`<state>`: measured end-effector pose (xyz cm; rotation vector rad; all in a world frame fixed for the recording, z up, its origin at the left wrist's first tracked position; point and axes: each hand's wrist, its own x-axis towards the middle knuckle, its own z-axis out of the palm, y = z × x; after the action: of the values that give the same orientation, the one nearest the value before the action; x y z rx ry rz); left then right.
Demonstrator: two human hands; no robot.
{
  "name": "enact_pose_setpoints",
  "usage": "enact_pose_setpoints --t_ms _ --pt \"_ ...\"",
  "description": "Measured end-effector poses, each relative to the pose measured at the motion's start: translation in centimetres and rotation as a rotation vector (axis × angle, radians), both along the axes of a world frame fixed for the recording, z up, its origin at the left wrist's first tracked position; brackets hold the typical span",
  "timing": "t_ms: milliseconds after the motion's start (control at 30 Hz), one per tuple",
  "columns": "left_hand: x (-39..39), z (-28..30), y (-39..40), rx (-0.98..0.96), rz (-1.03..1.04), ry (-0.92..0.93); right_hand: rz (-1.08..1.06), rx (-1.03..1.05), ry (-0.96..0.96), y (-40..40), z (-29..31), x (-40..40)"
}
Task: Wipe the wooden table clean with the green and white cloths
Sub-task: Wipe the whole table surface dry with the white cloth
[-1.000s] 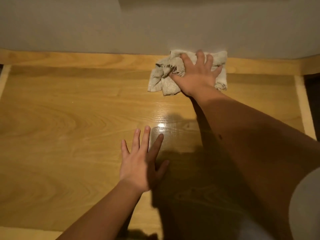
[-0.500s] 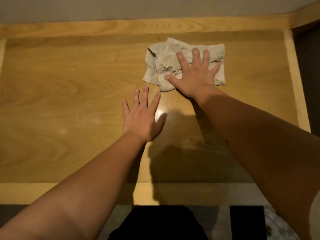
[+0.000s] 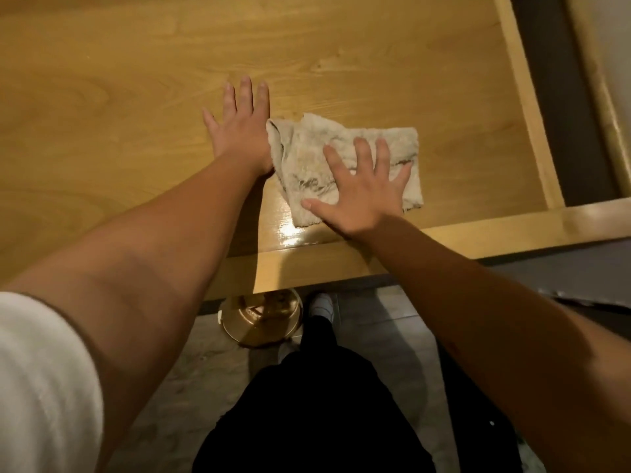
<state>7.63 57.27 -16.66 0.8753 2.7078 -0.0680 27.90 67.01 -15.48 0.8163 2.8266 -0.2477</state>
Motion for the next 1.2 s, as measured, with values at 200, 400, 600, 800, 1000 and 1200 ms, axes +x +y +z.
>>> enact_pose_setpoints --t_ms 200,400,600,800,1000,1200 --pt "1.1 1.4 2.9 0.059 0.062 -0.13 -0.019 0.001 0.033 -3.2 -0.3 5.0" --pt "4.4 1.8 7.2 0.118 -0.147 -0.207 -0.042 0.009 0.075 -3.5 -0.6 5.6" --pt "4.8 0.5 7.7 0.098 -0.035 -0.064 -0.03 0.097 0.22 0.0 -1.2 8.9" --pt "5.1 0.1 7.9 0.108 -0.035 -0.005 -0.007 0.092 0.212 6.6 -1.6 8.4" --pt "5.2 0.3 8.1 0.099 -0.03 0.006 0.005 0.108 0.246 11.5 -1.8 4.2" --pt "5.0 -0.1 8.1 0.045 -0.027 -0.006 0.017 0.084 0.242 15.4 -1.9 -1.7"
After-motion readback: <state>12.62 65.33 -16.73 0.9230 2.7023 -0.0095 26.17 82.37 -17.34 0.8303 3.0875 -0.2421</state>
